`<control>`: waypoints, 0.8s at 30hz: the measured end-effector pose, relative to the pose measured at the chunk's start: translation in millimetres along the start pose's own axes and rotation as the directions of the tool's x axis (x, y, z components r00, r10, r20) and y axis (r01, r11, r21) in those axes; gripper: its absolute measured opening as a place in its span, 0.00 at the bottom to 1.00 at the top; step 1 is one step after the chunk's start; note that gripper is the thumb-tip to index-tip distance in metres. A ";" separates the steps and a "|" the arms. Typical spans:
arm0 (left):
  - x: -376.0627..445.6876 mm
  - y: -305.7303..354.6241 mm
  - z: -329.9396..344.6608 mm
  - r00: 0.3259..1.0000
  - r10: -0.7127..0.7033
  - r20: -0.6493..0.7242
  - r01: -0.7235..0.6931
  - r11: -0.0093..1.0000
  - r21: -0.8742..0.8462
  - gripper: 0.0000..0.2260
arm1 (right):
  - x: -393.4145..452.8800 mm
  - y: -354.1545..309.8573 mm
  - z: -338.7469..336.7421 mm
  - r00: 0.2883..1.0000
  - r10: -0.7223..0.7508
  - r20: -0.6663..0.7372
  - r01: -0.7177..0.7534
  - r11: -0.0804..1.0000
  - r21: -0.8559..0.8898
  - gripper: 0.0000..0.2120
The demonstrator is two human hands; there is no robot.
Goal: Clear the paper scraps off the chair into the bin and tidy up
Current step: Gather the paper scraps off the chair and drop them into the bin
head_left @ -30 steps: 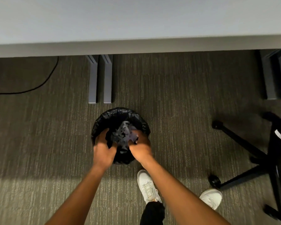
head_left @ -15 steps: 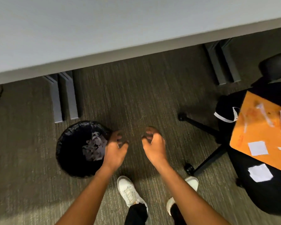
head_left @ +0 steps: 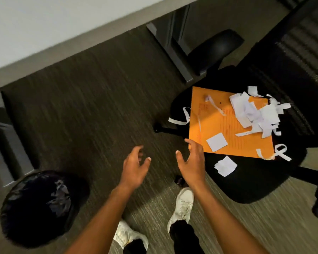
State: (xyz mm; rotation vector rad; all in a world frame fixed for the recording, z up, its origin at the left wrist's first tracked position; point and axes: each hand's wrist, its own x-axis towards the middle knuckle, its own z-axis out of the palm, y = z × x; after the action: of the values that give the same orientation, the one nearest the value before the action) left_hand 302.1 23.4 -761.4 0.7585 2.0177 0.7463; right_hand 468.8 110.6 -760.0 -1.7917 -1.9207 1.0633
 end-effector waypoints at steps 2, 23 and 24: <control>3.4 16.8 23.7 0.998 0.035 0.058 -0.036 0.999 0.019 0.22 | 7.1 26.1 -24.4 0.996 0.042 -0.079 -0.049 0.995 -0.085 0.24; 38.0 127.7 200.4 0.884 0.290 0.367 -0.438 0.790 0.430 0.24 | 53.1 142.1 -110.5 0.931 0.360 -0.060 -0.357 0.932 0.063 0.11; 41.1 130.1 206.2 0.871 0.318 0.374 -0.474 0.745 0.470 0.25 | 56.5 143.4 -118.1 0.932 0.353 -0.084 -0.344 0.933 0.106 0.10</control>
State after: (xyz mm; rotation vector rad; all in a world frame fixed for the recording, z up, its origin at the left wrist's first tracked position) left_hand 489.1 183.5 -784.6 1.5874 1.8349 0.2421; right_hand 641.8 192.4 -793.2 -2.1427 -1.5028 1.1209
